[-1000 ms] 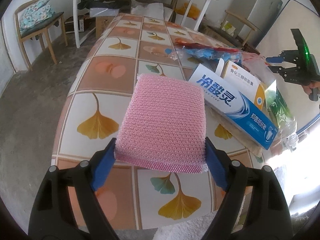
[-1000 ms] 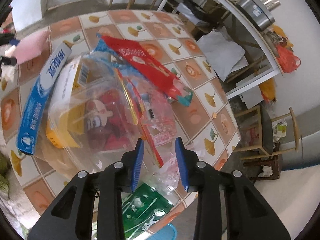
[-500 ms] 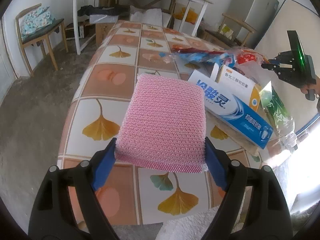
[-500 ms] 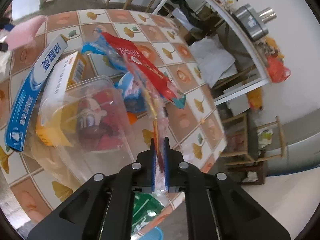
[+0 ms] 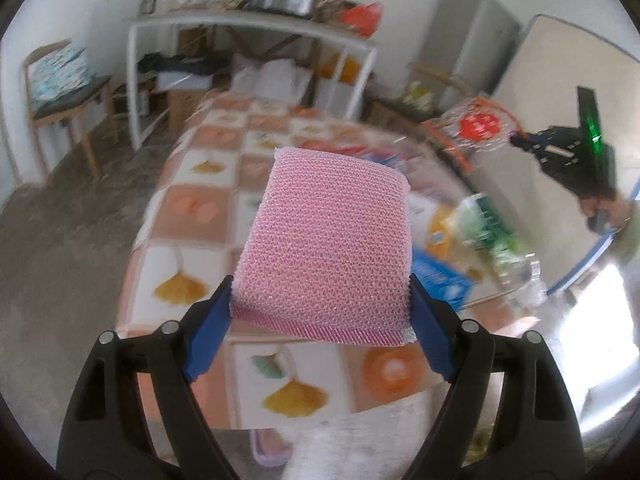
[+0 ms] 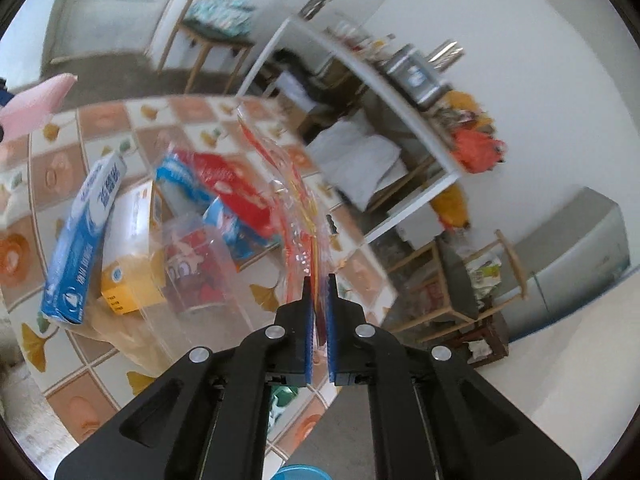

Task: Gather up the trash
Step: 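Carry sponge and snack bag over the blue wastebasket and open both tools, then return to the table and grasp the blue toothpaste box with the left tool, then lift the toothpaste box upright with the left tool, then grasp the clear plastic bag with the right tool while the left tool holds the toothpaste box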

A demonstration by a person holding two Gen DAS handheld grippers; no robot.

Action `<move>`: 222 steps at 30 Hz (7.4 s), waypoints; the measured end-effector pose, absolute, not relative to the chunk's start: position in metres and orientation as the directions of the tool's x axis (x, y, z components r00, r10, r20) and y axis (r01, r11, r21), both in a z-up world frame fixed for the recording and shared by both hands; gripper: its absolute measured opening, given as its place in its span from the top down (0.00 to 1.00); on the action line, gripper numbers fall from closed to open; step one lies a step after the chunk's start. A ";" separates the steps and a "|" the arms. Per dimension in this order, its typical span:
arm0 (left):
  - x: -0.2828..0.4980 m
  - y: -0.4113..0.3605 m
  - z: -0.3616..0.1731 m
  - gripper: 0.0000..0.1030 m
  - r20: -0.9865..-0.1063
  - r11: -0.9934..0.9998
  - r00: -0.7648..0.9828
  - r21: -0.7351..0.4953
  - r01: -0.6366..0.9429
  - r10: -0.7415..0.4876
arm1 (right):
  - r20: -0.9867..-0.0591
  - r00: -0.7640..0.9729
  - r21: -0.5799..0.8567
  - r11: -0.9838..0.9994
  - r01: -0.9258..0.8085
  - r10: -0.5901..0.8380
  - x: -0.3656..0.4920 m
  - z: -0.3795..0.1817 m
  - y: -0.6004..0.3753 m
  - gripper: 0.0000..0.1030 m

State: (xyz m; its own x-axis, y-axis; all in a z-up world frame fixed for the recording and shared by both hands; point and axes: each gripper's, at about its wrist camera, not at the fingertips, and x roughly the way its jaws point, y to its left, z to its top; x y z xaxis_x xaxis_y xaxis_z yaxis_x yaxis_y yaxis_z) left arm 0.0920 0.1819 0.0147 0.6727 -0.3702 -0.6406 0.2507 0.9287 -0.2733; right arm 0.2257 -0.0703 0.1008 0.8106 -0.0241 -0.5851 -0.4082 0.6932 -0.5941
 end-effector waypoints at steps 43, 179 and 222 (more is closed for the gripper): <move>0.223 -0.550 -0.146 0.14 -0.950 0.628 -0.179 -0.304 0.716 -0.256 | -0.815 0.561 0.359 0.634 0.685 -0.144 0.040 -0.177 -0.504 0.76; 0.162 0.138 -0.056 0.49 -0.890 0.971 0.390 -0.192 0.145 -0.234 | -0.645 0.563 0.428 0.854 -0.294 0.517 0.111 -0.018 -0.057 0.42; 0.163 0.192 -0.040 0.68 -0.766 0.936 0.545 -0.331 0.119 -0.340 | -0.864 0.277 0.502 0.759 0.414 0.420 0.410 -0.099 -0.238 0.71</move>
State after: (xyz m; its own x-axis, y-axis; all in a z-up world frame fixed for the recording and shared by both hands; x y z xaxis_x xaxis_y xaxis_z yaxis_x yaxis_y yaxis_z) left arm 0.1634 0.1917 -0.0396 0.5450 -0.3401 -0.7663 0.1194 0.9362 -0.3306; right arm 0.4095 -0.2381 -0.0988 0.2773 0.4200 -0.8641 0.4139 0.7594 0.5020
